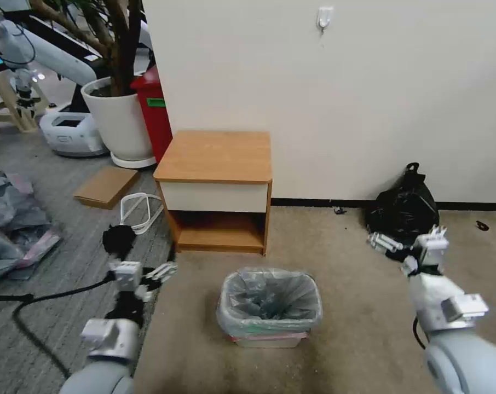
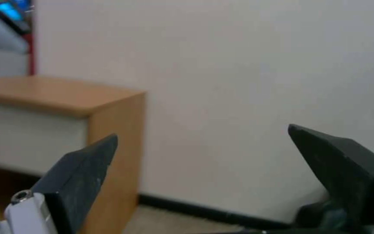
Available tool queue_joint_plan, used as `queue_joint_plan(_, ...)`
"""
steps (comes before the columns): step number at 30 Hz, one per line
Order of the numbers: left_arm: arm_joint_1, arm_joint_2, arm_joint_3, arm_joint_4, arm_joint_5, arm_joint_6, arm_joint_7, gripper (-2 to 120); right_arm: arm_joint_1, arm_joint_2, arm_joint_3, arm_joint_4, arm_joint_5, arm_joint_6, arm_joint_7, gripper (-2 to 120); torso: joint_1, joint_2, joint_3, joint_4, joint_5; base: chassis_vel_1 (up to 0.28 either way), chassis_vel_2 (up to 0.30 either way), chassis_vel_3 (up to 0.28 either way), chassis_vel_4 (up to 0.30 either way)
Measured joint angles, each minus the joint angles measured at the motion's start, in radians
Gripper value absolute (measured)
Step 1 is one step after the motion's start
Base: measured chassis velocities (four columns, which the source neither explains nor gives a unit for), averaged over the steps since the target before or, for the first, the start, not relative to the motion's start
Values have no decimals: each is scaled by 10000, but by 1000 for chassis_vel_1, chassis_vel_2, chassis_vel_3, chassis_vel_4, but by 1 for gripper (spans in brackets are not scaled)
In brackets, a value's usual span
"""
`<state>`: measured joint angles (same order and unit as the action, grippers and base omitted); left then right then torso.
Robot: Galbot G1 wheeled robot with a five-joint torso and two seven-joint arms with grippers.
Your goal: Pick up the garbage bag from the table and place it over the trash can.
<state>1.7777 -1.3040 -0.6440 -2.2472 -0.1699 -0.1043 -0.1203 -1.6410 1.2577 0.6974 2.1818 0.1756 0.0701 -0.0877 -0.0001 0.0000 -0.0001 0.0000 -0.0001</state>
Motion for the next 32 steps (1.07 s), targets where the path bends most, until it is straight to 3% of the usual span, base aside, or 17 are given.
queue_joint_plan(1, 142, -161, -205, 94, 139, -280, 0, 100, -46, 173, -2, -141, -63, -58, -825, 100, 0, 0, 0, 0, 3, 0, 0, 0, 0)
queue_joint_plan(8, 290, -588, -385, 693, 458, -1026, -16, 100, -32, 485, -87, -580, -488, -426, -1296, 100, 0, 0, 0, 1, 0, 0, 0, 0, 0)
queue_joint_plan(19, 4, -1118, 42, 1464, 730, -1341, -156, 100, 64, 1092, -315, -901, -566, -594, -351, 100, 0, 0, 0, 0, 2, 0, 0, 0, 0)
queue_joint_plan(32, -78, -1296, 241, 1770, 1097, -1420, -387, 100, 193, 1137, -321, -1264, -790, -613, 190, 100, 0, 0, 1, 0, 2, 0, 0, 0, 0)
